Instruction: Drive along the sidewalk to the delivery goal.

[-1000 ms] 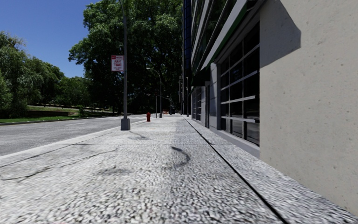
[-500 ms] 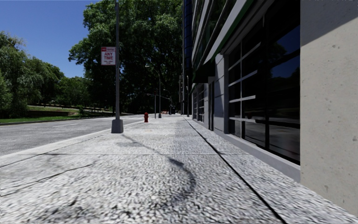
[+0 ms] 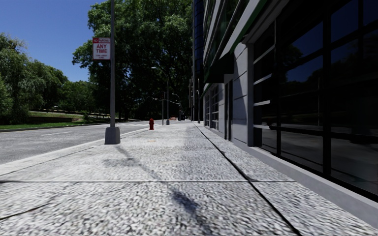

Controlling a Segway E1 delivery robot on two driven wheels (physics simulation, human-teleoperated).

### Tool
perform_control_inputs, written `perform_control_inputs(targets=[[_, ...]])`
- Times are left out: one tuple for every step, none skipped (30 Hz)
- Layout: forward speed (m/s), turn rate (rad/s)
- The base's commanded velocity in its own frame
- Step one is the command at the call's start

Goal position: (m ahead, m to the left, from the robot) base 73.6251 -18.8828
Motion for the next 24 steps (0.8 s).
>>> perform_control_inputs(targets=[[2.0, 0.0], [2.0, 0.0], [2.0, 0.0], [2.0, 0.0], [2.0, 0.0], [2.0, 0.0], [2.0, 0.0], [2.0, 0.0], [2.0, 0.0], [2.0, 0.0], [2.0, 0.0], [2.0, 0.0], [2.0, 0.0], [2.0, 0.0], [2.0, 0.0], [2.0, 0.0], [2.0, 0.0], [2.0, 0.0], [2.0, 0.0], [2.0, 0.0], [2.0, 0.0], [2.0, 0.0], [2.0, 0.0], [2.0, 0.0]])
